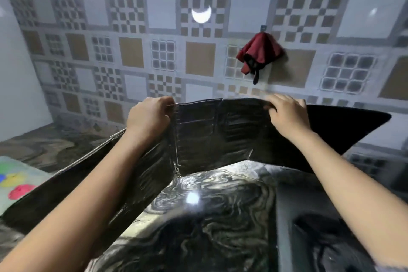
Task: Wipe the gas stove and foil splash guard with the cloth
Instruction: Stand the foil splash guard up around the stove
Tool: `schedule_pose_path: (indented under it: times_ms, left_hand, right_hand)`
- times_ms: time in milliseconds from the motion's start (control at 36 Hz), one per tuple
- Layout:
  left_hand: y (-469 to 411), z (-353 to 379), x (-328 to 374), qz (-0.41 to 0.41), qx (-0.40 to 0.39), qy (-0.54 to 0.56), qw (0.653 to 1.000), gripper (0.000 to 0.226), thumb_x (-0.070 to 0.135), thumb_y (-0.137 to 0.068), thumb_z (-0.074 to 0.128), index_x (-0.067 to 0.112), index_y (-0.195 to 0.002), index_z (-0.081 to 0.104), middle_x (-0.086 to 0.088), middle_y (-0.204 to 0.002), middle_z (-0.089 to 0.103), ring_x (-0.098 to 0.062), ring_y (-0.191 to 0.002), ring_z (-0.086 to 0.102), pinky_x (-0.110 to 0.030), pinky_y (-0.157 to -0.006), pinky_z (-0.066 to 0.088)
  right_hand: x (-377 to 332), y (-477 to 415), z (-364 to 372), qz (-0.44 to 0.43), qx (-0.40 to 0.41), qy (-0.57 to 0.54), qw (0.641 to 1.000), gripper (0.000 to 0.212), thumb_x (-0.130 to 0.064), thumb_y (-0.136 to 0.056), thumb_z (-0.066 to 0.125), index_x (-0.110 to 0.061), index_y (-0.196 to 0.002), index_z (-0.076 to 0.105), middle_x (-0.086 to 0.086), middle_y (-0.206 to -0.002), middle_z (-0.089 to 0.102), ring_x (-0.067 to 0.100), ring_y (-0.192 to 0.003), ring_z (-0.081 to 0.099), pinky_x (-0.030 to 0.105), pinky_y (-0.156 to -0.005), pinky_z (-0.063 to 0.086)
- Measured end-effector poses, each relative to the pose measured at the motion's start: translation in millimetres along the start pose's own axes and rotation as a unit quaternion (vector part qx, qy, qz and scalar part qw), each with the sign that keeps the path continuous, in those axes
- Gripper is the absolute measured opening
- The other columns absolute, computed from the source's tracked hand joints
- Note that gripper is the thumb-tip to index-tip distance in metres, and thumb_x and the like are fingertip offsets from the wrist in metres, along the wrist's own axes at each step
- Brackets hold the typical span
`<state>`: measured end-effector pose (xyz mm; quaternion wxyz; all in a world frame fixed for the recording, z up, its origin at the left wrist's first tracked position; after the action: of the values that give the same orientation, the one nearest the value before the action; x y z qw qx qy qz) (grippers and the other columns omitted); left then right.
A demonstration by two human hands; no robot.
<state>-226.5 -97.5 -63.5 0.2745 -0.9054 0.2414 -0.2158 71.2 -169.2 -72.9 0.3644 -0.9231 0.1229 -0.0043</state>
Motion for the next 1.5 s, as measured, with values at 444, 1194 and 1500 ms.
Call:
schedule_pose_path:
  times_ms: [444, 1194, 1500]
  left_hand:
    - [-35, 103, 130, 0.112, -0.06, 0.114, 0.985, 0.02, 0.016, -0.086, 0.049, 0.019, -0.1, 0.062, -0.012, -0.099, 0.068, -0.035, -0.092, 0.061, -0.034, -0.065, 0.037]
    - [-31, 205, 300, 0.157, -0.161, 0.092, 0.97, 0.026, 0.024, -0.089, 0.052, 0.027, -0.113, 0.062, -0.005, -0.108, 0.068, -0.029, -0.099, 0.062, -0.029, -0.067, 0.04]
    - [-36, 203, 288, 0.164, -0.289, 0.093, 0.939, 0.043, 0.02, -0.083, 0.061, 0.03, -0.124, 0.051, -0.001, -0.116, 0.066, -0.019, -0.101, 0.061, -0.035, -0.087, 0.05]
  right_hand:
    - [146, 45, -40, 0.131, -0.046, 0.1, 0.985, 0.014, -0.017, -0.093, 0.048, -0.016, -0.102, 0.059, 0.003, -0.114, 0.062, 0.027, -0.109, 0.053, 0.038, -0.085, 0.031]
    - [279, 75, -35, 0.064, -0.258, 0.124, 0.956, 0.051, -0.028, -0.085, 0.058, -0.026, -0.133, 0.039, -0.004, -0.137, 0.044, 0.017, -0.129, 0.037, 0.046, -0.113, 0.015]
    - [225, 42, 19, -0.003, -0.228, -0.034, 0.973, 0.011, -0.024, -0.095, 0.044, -0.024, -0.091, 0.055, -0.004, -0.104, 0.063, 0.021, -0.101, 0.055, 0.043, -0.096, 0.031]
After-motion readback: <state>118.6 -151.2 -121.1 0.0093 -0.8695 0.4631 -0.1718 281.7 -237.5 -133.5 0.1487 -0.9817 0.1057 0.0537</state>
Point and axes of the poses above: each hand's wrist, its own y-axis away from the middle knuckle, its own z-axis out of the palm, x = y × z, the point moved 4 cm from there along -y, towards the middle knuckle
